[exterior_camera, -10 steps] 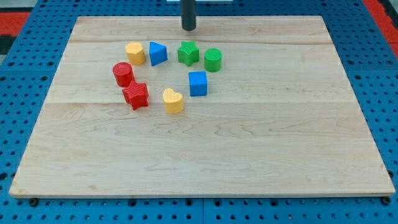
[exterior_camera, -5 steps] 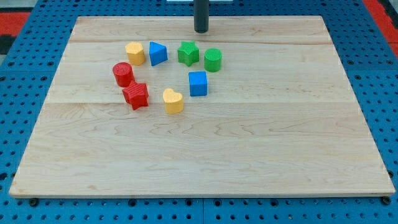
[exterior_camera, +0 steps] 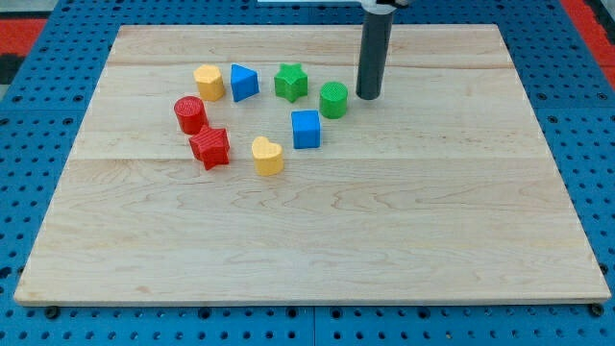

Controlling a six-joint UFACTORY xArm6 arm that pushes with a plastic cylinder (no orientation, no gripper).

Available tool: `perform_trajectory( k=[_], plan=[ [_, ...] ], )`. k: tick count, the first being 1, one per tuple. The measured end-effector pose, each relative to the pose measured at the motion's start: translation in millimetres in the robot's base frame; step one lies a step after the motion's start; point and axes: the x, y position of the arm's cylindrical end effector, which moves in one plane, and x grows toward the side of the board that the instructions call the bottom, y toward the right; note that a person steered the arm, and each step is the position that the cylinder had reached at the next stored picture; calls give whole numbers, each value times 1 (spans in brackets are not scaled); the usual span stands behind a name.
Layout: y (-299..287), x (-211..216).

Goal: Move the green circle above the blue cube

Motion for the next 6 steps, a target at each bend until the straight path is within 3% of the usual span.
perform_trajectory(
  k=[4, 5, 6],
  plan=[
    [-44, 5],
    [-40, 6],
    [13, 17]
  ],
)
